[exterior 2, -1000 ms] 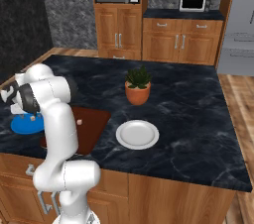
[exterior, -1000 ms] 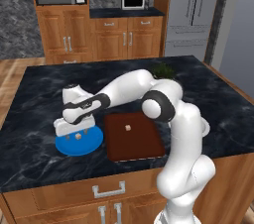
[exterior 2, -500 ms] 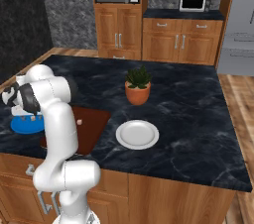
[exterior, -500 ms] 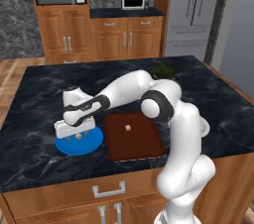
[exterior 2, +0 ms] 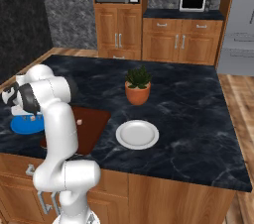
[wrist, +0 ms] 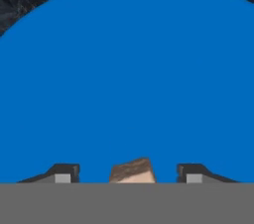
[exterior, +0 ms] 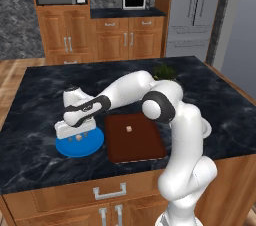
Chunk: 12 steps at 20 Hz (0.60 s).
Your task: Move the dessert items from the plates to the tray.
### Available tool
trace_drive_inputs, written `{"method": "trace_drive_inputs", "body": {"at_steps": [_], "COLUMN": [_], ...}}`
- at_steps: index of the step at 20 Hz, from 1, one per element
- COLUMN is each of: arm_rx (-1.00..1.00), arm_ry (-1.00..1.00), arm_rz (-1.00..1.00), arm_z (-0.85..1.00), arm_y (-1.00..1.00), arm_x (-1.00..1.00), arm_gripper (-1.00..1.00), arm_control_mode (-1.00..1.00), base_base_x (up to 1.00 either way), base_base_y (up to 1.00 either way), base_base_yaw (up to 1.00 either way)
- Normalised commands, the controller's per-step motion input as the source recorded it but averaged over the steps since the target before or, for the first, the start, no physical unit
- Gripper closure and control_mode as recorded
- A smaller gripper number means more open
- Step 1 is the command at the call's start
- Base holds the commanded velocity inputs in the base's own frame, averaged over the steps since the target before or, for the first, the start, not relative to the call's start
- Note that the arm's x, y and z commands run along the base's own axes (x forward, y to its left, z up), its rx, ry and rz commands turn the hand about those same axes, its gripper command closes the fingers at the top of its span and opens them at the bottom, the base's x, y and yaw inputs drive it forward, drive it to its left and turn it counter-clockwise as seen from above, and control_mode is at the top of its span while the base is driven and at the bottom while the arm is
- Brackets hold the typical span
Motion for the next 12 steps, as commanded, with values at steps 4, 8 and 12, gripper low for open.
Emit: {"method": "trace_drive_inputs", "body": {"at_steps": [4, 8, 12], "arm_rx": [0.0, 0.0, 0.0], "arm_ry": [0.0, 0.0, 0.0], "arm_rz": [0.0, 0.0, 0.0], "arm_z": [0.0, 0.0, 0.0], "arm_y": [0.0, 0.0, 0.0], "arm_x": [0.0, 0.0, 0.0], "arm_gripper": [1.0, 1.0, 1.0], "arm_control_mode": [-1.0, -1.0, -1.0], "base_base_x": [0.0, 0.0, 0.0], "base_base_y": [0.0, 0.0, 0.0], "base_base_yaw": [0.0, 0.0, 0.0]}}
